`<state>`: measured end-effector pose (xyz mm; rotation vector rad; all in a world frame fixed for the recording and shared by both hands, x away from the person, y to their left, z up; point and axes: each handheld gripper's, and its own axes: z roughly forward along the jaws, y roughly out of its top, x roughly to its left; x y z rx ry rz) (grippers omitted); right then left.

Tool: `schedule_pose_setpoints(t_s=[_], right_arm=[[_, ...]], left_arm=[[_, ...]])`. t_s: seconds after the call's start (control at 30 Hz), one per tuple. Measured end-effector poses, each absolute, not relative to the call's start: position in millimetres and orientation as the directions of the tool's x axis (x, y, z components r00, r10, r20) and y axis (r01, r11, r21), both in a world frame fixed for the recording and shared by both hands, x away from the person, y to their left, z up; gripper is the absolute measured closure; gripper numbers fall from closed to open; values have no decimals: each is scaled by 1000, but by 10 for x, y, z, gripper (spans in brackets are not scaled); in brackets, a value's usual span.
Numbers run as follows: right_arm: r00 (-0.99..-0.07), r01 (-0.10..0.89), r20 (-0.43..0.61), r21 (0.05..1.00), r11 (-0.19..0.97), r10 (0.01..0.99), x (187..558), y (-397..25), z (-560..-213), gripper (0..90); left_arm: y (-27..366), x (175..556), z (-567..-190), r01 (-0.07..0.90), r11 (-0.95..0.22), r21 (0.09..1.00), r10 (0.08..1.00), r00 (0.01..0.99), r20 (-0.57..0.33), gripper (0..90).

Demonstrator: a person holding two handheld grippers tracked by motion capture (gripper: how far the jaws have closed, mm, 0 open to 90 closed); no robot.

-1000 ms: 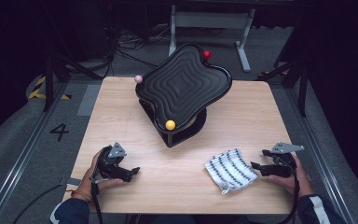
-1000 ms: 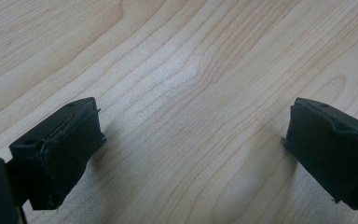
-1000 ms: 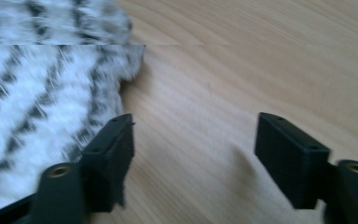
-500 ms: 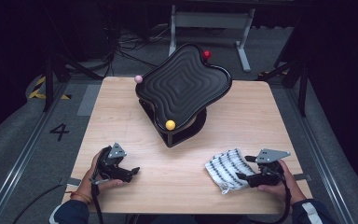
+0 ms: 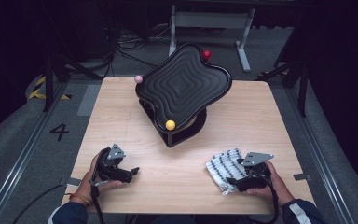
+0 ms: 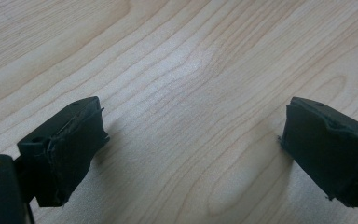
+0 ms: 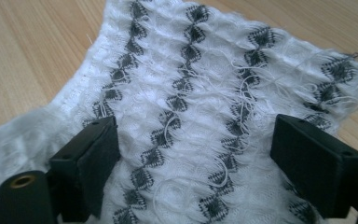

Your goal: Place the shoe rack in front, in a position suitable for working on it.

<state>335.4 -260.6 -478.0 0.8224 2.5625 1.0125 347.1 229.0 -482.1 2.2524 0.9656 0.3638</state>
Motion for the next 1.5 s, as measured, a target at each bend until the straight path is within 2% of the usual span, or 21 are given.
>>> schedule_pose_setpoints(t_s=[0.13,0.27,0.33,0.37,0.5,0.67,0.83,0.97,1.37,1.4,1.5], right_arm=[[-813,404,-26,694,596,581,3375,-2616,-4791,148],[-818,409,-17,685,603,574,3365,-2608,-4773,223],[-821,408,-21,678,611,570,3346,-2600,-4747,310],[-821,408,-21,678,611,570,3346,-2600,-4747,310],[-808,409,-32,689,599,588,3337,-2626,-4731,520],[-805,395,-55,693,603,591,3359,-2621,-4726,670],[-802,384,-67,703,599,593,3358,-2632,-4738,715],[-805,374,-75,706,601,589,3354,-2637,-4741,718],[-814,360,-76,712,603,576,3361,-2678,-4749,726],[-814,358,-77,714,602,576,3359,-2681,-4751,727],[-814,361,-74,713,602,576,3358,-2685,-4751,727]], left_arm=[[2280,3466,-4822,550,-508,663,732,681,-4,63],[2248,3477,-4814,560,-495,664,746,666,-5,82],[2202,3502,-4801,565,-478,672,762,648,-2,158],[2202,3502,-4801,565,-478,672,762,648,-2,164],[2125,3554,-4780,551,-496,671,743,669,0,205],[1914,3608,-4661,479,-497,724,708,706,18,241],[1666,3719,-4533,417,-465,781,677,736,11,285],[1517,3775,-4491,383,-476,792,665,746,39,304],[1232,4006,-4476,359,-426,830,656,755,10,401],[1218,4016,-4475,356,-422,834,653,758,8,441],[1180,4041,-4494,351,-418,838,641,768,-2,460]])
